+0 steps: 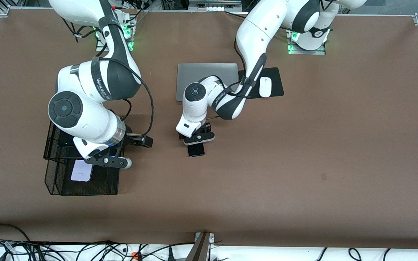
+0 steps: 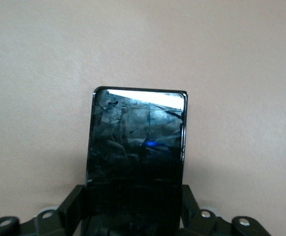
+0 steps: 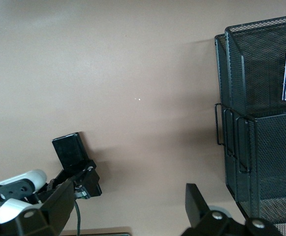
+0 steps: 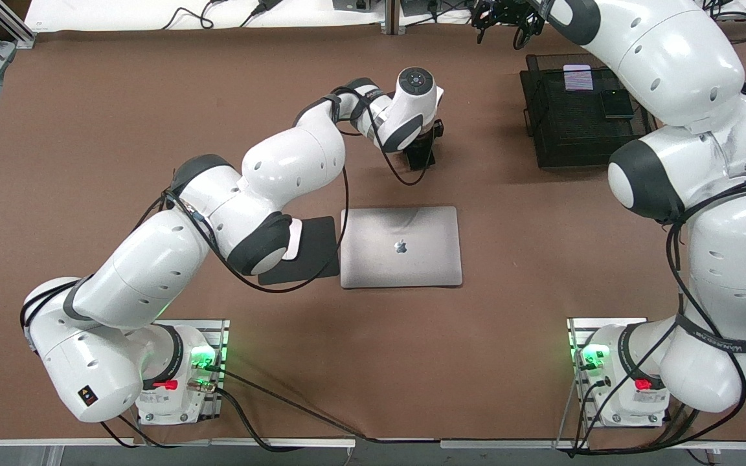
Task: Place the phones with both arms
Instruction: 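Carry the black phone beside the laptop with the left gripper while the right gripper follows, then grasp the black phone with the right gripper while the left gripper withdraws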
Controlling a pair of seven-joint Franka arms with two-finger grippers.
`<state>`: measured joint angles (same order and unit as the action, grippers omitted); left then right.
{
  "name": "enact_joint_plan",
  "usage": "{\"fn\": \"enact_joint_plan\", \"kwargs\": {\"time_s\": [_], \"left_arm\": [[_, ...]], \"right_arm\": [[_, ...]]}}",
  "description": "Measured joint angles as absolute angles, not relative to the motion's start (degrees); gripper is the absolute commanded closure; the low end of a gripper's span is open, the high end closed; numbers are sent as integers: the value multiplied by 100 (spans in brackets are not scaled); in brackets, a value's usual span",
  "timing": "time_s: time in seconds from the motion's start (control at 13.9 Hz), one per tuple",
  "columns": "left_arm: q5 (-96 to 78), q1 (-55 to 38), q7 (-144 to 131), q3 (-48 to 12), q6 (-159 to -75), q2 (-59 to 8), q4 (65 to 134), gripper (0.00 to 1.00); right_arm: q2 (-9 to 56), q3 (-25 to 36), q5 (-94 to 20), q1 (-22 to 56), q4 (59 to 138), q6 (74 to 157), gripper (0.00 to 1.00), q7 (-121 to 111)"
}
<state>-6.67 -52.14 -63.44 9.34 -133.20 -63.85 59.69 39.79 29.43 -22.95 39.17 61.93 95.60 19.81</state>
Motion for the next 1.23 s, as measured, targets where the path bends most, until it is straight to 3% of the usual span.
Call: {"fn": "enact_joint_plan", "kwargs": {"time_s": [0.36, 0.65, 0.94, 1.23], "left_arm": [[-669, -4886, -6548, 1096, -12721, -6193, 5673, 0], [-669, -4124, -5863, 1146, -11167, -5352, 5568, 0], [-665, -2948, -4165, 1233, -9304, -4757, 5585, 0], [-517, -1681, -2498, 1256, -8545, -4221, 5636, 0]], "right_arm": [[3979, 2940, -2297, 3921, 6193, 9562, 0, 1982], [4027, 2846, -2328, 4209, 6219, 9649, 0, 1997], [4454, 2422, -2354, 4675, 6288, 10615, 0, 2332], [4988, 2191, -2349, 4971, 6724, 11814, 0, 2341]]}}
